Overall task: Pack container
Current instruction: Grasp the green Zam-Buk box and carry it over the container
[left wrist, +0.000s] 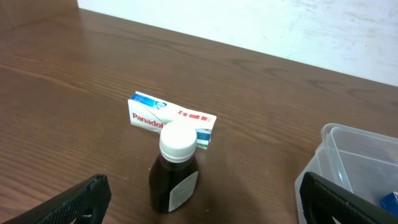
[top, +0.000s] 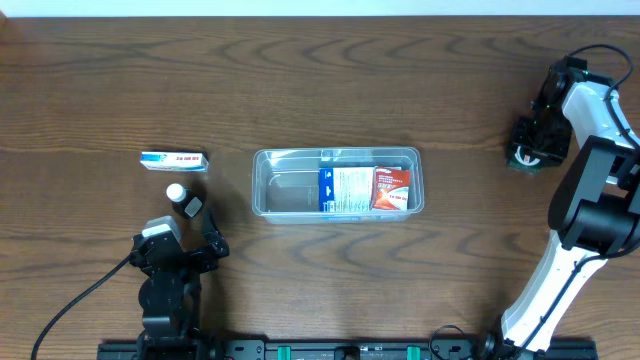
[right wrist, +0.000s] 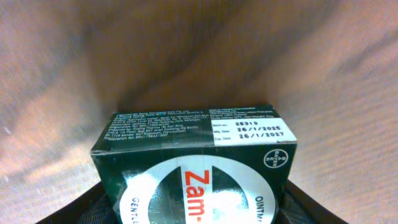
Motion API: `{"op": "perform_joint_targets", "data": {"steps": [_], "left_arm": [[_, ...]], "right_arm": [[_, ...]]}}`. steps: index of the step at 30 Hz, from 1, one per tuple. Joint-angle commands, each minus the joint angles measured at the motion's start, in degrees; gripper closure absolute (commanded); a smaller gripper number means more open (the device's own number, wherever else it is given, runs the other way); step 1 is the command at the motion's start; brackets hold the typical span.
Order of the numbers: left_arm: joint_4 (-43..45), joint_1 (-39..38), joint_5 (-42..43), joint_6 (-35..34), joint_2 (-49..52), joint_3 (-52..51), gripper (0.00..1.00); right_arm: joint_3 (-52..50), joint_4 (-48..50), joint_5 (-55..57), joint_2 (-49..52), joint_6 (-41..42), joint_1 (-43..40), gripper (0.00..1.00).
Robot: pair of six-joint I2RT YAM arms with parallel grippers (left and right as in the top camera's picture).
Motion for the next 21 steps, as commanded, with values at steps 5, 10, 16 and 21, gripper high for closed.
{"op": "perform_joint_targets", "data": {"steps": [5,10,16,21], "left_arm": [[-1.68,0.31,-0.07,-0.09,-0.35,-0.85,0.02],[-1.68,0.31,-0.07,-0.09,-0.35,-0.85,0.02],[-1.68,0.33,-0.07,-0.09,-0.35,-0.85,0.02],[-1.68,0.31,-0.07,-0.09,-0.35,-0.85,0.02]], "right_arm": [[4.79,-4.90,-2.12,-0.35,-1.18,0.48,0.49],[8.85,-9.09,-7.69,-3.56,-2.67,1.31,0.50],[11.30,-11.89,-19.58,-9.42,-7.89,4.50,0.47],[11.28,-11.96,-27.45,-14.71,-8.35,7.89,0.45]]}}
